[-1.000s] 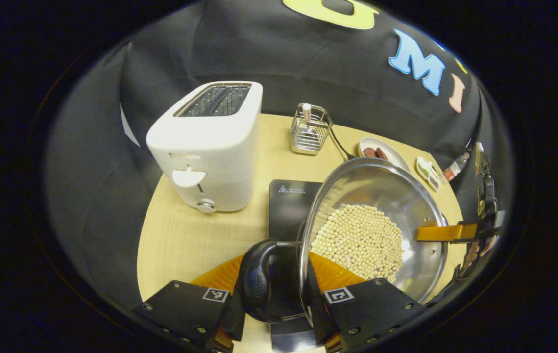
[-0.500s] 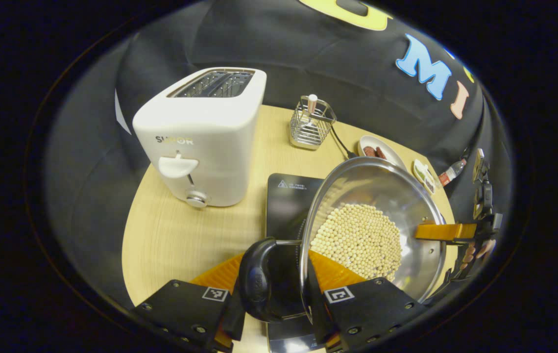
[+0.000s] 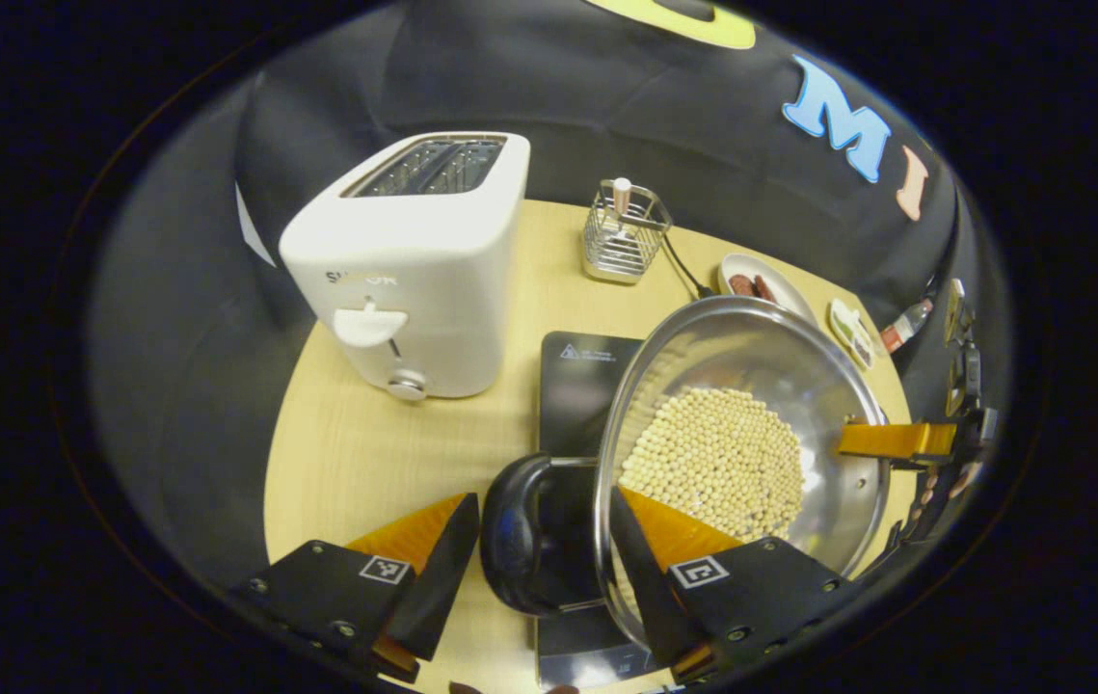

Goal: First push the handle of the pot to place it horizontally, then grasp the pot with both hands and set it on the induction cooktop.

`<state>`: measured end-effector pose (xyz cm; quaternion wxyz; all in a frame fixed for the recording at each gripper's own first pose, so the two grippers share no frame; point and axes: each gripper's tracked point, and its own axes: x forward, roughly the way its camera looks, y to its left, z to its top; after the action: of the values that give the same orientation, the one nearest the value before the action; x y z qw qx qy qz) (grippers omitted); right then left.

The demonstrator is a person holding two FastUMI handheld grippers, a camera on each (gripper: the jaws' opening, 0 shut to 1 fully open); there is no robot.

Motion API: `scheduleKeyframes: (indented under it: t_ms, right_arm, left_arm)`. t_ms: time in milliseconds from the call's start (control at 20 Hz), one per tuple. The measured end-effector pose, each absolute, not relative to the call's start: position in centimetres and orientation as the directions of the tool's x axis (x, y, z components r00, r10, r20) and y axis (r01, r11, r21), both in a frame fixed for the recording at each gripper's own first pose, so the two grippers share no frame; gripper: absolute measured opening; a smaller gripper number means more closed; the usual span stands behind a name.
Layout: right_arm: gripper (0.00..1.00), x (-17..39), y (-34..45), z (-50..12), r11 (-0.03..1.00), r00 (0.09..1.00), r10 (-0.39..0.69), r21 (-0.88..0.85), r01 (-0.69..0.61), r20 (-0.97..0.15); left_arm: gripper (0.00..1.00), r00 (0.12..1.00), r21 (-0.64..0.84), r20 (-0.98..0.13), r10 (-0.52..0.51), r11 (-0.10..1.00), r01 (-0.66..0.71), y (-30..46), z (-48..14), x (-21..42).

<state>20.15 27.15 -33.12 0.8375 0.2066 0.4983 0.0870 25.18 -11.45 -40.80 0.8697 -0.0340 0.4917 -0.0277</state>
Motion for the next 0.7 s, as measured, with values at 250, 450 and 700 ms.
scheduleKeyframes:
  t_ms: [250, 450, 700]
  right_arm:
    - [0.99, 18.7, 25.2, -31.0, 0.919, 0.526, 0.341, 0.393, -0.013, -0.779]
    - [1.0, 16.9, 21.2, -28.0, 0.953, 0.605, 0.264, 0.298, -0.046, -0.751]
    - [0.98, 13.8, 12.6, -23.2, 0.98, 0.726, 0.151, 0.196, -0.023, -0.671]
  left_arm:
    - [0.82, 0.564, -0.035, -0.825, -0.033, 0.999, 0.007, -11.2, -36.7, 23.3]
    - [0.82, 0.663, 0.062, -0.748, 0.032, 0.998, 0.022, -12.2, -31.1, 22.0]
    - [0.81, 0.822, 0.123, -0.569, 0.023, 0.991, 0.057, -18.5, -21.4, 20.2]
